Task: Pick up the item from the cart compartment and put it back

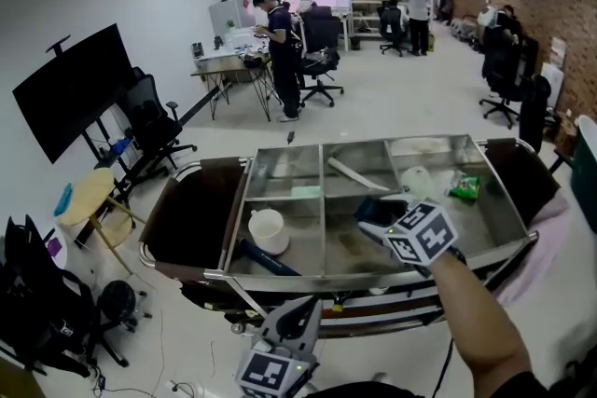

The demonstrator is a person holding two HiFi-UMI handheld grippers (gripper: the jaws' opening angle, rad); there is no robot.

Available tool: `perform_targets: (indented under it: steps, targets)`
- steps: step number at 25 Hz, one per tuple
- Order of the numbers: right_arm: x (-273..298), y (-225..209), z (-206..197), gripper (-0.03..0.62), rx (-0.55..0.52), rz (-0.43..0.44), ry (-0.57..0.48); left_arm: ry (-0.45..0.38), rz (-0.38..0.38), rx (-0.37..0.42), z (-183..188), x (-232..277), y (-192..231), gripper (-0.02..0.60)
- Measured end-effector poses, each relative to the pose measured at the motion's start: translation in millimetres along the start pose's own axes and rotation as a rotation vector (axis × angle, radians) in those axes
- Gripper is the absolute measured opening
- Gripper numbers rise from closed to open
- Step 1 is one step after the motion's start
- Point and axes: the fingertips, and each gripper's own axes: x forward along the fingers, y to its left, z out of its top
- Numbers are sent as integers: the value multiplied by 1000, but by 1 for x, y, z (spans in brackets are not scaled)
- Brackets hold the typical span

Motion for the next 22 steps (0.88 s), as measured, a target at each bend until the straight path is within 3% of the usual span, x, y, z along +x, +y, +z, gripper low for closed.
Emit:
perform_targets:
  steps: [14, 19, 22]
  targets:
    - [62, 6, -36, 273, -76, 54, 229, 5, 24, -12, -2, -5, 13, 0]
    - [66, 4, -41, 282, -84, 62, 245, 9, 23, -8, -2, -4, 12, 0]
    - [67, 8, -41, 360, -96, 75, 251, 14, 25, -10, -4, -5, 14, 0]
